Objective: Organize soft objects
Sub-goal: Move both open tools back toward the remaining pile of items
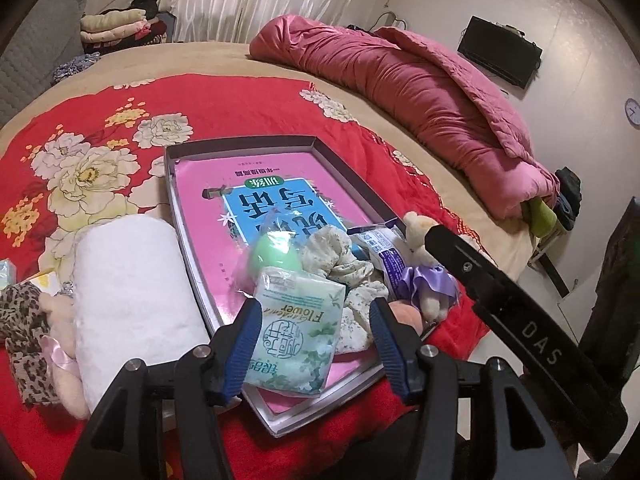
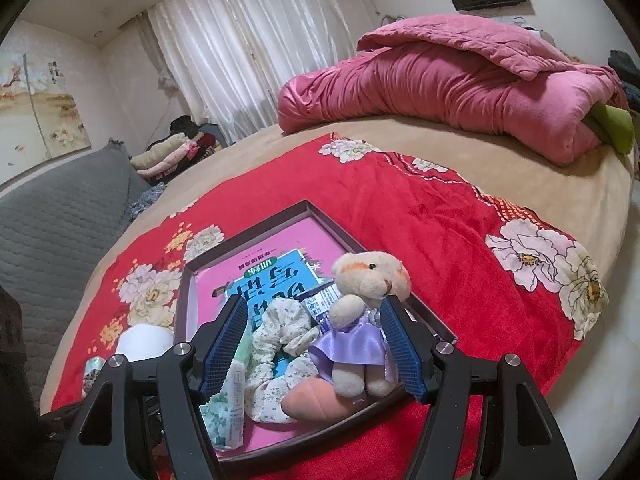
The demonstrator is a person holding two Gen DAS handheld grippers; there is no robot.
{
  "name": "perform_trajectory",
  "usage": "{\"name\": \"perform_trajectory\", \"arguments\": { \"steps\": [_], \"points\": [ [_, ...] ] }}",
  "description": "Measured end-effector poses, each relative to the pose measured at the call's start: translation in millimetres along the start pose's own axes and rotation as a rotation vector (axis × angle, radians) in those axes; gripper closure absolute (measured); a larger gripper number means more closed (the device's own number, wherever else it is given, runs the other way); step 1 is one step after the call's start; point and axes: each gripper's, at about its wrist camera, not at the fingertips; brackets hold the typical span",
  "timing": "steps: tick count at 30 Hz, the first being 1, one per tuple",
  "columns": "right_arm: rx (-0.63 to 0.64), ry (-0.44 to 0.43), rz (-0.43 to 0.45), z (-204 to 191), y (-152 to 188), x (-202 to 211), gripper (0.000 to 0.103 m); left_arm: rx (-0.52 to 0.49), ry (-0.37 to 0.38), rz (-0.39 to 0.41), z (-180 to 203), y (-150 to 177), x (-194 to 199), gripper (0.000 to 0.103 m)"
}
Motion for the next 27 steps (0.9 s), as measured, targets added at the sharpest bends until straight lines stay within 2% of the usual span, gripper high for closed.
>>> {"name": "perform_trajectory", "arguments": {
  "steps": [2, 16, 27],
  "points": [
    [0.0, 0.01, -0.001, 0, 0, 0, 0.028, -0.001, 0.0, 0.001, 0, 0, 2, 0.047],
    [0.01, 0.069, -0.014, -4, 3, 1, 0.028, -0.002, -0.006, 0.033, -2, 12, 28, 0.046],
    [0.076, 0.12, 0.007, -23, 8, 8, 0.028, 0.028, -0.017, 0.052, -16, 31, 56, 0.046]
  ]
}}
Point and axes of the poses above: each gripper's, at about its wrist camera, not at the fingertips, and x roughly against the way its jaws point, z to its right, y to its underside, and after that the axes turned 15 degrees about -z, right-handed
